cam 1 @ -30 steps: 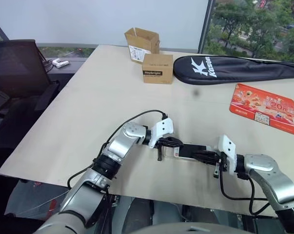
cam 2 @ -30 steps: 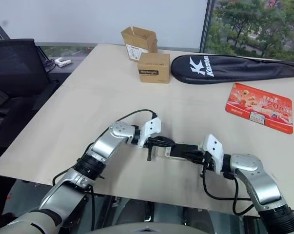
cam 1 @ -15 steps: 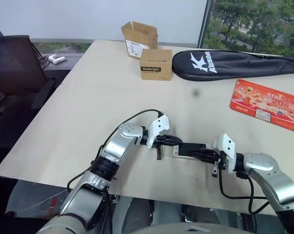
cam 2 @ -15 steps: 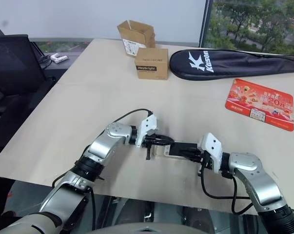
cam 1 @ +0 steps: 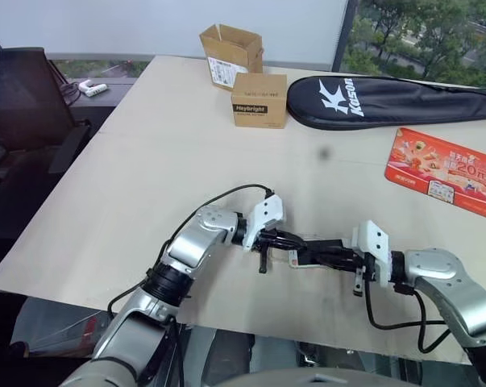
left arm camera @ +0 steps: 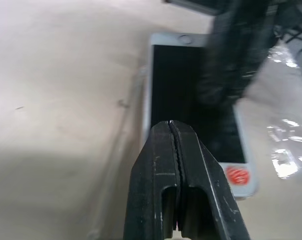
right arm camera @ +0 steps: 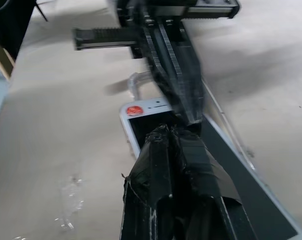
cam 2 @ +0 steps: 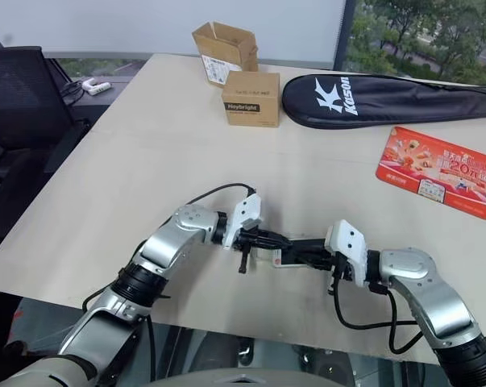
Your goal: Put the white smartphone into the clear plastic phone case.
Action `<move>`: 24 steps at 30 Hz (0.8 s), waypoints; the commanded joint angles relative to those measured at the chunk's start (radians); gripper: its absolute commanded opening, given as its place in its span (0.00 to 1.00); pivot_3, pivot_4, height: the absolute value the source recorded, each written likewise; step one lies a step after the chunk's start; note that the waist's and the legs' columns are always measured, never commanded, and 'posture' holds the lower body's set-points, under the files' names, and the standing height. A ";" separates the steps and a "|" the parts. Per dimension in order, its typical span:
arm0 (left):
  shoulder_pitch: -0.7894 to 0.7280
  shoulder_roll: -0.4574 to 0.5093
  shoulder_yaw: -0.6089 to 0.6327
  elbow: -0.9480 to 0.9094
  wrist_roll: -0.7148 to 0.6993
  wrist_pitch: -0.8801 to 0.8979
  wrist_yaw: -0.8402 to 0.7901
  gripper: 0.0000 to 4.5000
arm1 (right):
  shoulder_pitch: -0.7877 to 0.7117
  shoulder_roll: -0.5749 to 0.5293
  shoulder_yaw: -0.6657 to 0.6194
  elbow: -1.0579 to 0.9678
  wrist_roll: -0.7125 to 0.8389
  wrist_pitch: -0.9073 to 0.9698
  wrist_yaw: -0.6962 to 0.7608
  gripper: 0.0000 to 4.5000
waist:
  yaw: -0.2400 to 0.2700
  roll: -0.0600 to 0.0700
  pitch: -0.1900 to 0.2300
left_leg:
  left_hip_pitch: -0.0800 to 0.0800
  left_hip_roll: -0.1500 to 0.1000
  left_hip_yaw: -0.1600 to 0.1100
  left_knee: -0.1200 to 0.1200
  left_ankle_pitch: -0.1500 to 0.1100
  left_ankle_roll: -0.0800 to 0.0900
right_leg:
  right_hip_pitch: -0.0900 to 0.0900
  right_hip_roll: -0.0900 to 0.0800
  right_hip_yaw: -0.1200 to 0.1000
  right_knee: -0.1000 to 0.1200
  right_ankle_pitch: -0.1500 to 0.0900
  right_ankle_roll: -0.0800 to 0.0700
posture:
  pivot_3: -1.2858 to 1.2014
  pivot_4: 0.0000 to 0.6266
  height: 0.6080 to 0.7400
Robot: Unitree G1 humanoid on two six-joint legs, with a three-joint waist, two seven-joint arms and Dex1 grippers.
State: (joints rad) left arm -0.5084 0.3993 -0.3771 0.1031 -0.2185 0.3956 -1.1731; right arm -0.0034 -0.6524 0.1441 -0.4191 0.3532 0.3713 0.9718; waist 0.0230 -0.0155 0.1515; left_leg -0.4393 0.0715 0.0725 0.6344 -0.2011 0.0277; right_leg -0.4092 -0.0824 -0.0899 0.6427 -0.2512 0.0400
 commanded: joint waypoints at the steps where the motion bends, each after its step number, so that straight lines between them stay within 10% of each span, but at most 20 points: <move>1: -0.010 0.000 0.026 -0.005 -0.012 -0.007 0.002 0.00 | 0.008 -0.010 -0.021 -0.045 0.019 0.000 -0.005 0.01 | -0.001 0.000 0.001 | 0.000 0.000 0.000 0.001 0.000 0.000 | 0.000 0.000 0.000 0.000 0.000 -0.001 | 0.52 0.24 0.94; 13: -0.023 -0.003 0.061 -0.088 -0.068 0.030 0.009 0.00 | -0.005 -0.027 -0.067 -0.108 0.100 0.041 -0.015 0.01 | -0.001 -0.001 0.002 | 0.000 0.000 0.002 0.002 0.000 0.000 | 0.000 0.001 0.001 0.003 0.001 0.000 | 0.52 0.24 0.94; 22: -0.020 0.040 0.054 -0.081 -0.054 0.013 -0.013 0.00 | -0.047 -0.203 -0.096 -0.041 0.079 0.107 0.058 0.92 | -0.003 -0.001 0.002 | 0.000 0.001 0.002 0.005 0.000 0.000 | 0.000 0.001 0.001 0.005 0.002 -0.002 | 0.52 0.24 0.94; 24: -0.015 0.061 0.044 -0.091 -0.044 0.007 -0.030 0.00 | -0.088 -0.230 -0.076 0.013 0.055 0.093 0.085 0.99 | -0.005 -0.001 0.002 | 0.000 0.001 0.002 0.006 0.000 0.000 | 0.000 0.001 0.001 0.005 0.002 -0.002 | 0.52 0.24 0.94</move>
State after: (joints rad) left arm -0.5127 0.4521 -0.3277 0.0483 -0.2657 0.4231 -1.1860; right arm -0.0680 -0.8675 0.0719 -0.4183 0.4207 0.4814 1.0307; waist 0.0184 -0.0165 0.1539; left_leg -0.4393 0.0724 0.0744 0.6404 -0.2009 0.0275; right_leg -0.4088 -0.0812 -0.0881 0.6481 -0.2491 0.0375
